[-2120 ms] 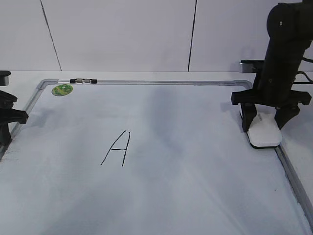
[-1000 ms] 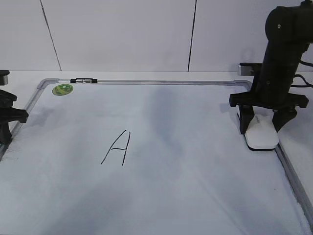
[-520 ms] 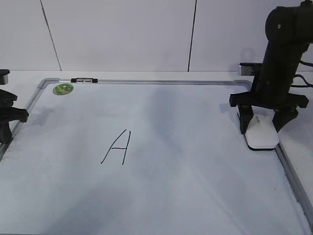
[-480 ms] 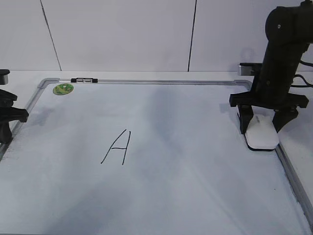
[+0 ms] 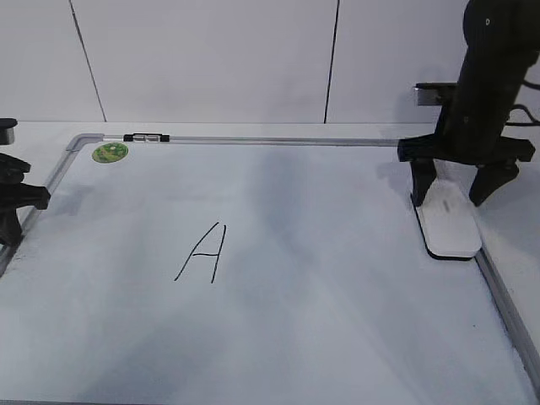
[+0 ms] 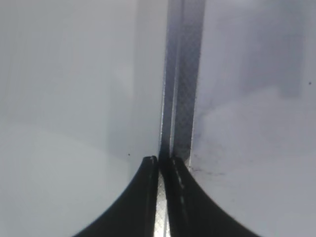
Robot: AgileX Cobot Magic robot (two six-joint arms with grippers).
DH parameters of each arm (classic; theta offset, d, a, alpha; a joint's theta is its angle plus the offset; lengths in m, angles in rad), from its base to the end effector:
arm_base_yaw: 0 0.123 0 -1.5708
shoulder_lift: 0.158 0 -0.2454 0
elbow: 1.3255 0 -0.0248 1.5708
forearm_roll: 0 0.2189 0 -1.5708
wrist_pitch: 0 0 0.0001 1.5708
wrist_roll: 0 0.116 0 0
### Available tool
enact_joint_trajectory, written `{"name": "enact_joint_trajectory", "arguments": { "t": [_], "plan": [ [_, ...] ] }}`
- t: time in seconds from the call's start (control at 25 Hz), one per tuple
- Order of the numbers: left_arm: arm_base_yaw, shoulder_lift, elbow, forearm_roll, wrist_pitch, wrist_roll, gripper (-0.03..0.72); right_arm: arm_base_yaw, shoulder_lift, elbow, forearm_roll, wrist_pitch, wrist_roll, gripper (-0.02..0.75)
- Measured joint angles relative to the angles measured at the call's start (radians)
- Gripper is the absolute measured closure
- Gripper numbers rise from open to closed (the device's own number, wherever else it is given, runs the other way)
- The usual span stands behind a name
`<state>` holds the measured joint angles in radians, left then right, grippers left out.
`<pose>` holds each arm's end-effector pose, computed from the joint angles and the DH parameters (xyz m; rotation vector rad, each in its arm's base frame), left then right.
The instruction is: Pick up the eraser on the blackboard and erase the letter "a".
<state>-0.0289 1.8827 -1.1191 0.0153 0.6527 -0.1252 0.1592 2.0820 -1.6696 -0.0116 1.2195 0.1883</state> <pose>0.3249 -0.0083 0.1115 -0.1236 2.8970 -0.0116 0.3660 0.0575 0.1531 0.0393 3.1136 -0.0097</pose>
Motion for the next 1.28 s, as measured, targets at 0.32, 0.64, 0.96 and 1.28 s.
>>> {"name": "enact_joint_trajectory", "arguments": {
  "t": [0.32, 0.64, 0.96, 1.28],
  "plan": [
    [0.002, 0.000, 0.000, -0.002, -0.002, 0.000, 0.672, -0.002, -0.109, -0.007, -0.033, 0.000, 0.000, 0.094],
    [0.004, 0.002, 0.000, -0.027, -0.001, 0.004, 0.672, -0.002, -0.280, -0.007, -0.015, 0.007, 0.000, 0.139],
    [0.004, 0.000, 0.000, -0.027, 0.044, 0.001, 0.596, -0.002, -0.345, -0.007, -0.014, 0.016, 0.000, 0.144],
    [0.004, -0.077, 0.012, -0.015, 0.140, -0.002, 0.302, -0.002, -0.345, -0.007, 0.012, 0.018, -0.010, 0.145]
  ]
}}
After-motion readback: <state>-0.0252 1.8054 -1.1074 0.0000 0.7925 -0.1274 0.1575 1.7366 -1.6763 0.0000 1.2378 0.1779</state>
